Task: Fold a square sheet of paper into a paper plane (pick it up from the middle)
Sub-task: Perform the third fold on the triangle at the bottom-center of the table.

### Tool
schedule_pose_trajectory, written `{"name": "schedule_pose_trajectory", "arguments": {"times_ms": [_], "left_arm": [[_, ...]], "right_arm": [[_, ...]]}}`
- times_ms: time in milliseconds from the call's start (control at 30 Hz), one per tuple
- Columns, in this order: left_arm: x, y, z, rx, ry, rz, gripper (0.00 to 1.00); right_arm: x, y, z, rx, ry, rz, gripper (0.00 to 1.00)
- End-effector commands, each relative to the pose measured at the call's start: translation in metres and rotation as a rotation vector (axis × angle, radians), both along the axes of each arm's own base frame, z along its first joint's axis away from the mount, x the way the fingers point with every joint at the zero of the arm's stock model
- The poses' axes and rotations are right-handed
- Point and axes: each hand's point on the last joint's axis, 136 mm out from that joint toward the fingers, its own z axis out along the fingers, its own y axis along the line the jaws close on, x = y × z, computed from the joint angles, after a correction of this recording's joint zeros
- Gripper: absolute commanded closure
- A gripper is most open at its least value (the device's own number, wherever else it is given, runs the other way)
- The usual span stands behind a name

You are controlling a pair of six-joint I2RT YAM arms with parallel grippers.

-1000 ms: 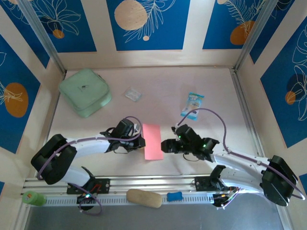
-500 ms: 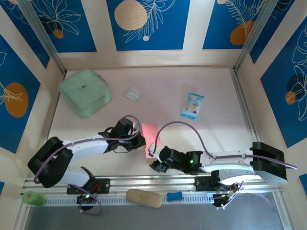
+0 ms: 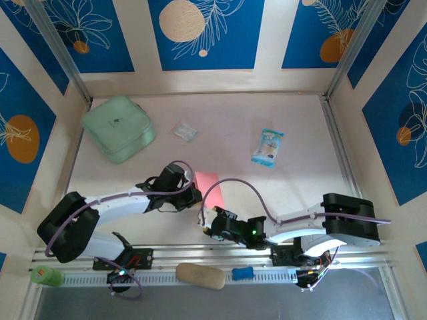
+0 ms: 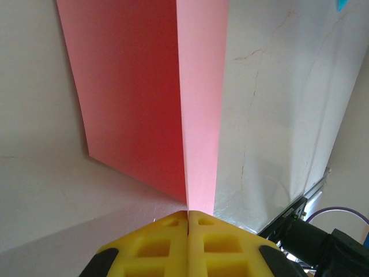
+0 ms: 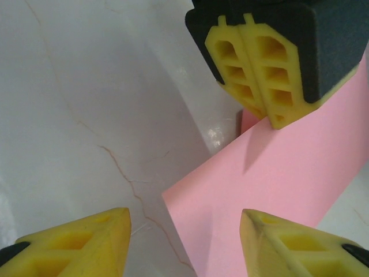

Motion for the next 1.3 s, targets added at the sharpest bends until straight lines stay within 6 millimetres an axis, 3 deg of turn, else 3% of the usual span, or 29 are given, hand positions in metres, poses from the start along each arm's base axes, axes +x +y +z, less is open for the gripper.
{"name": "schedule_pose_trajectory", "arguments": {"times_ms": [0,1267], "left_arm": [[0.001,-0.007,0.012,-0.028,-0.005,-0.012,1.0],[0.001,-0.006,0.011,-0.016,-0.008,-0.015,1.0]], "right_arm": [[0.011,0.014,0.02,0.046,-0.089,-0.035,0.47],[0.016,0.001,0.019,0.084,-0.033,-0.116,0.85]]}}
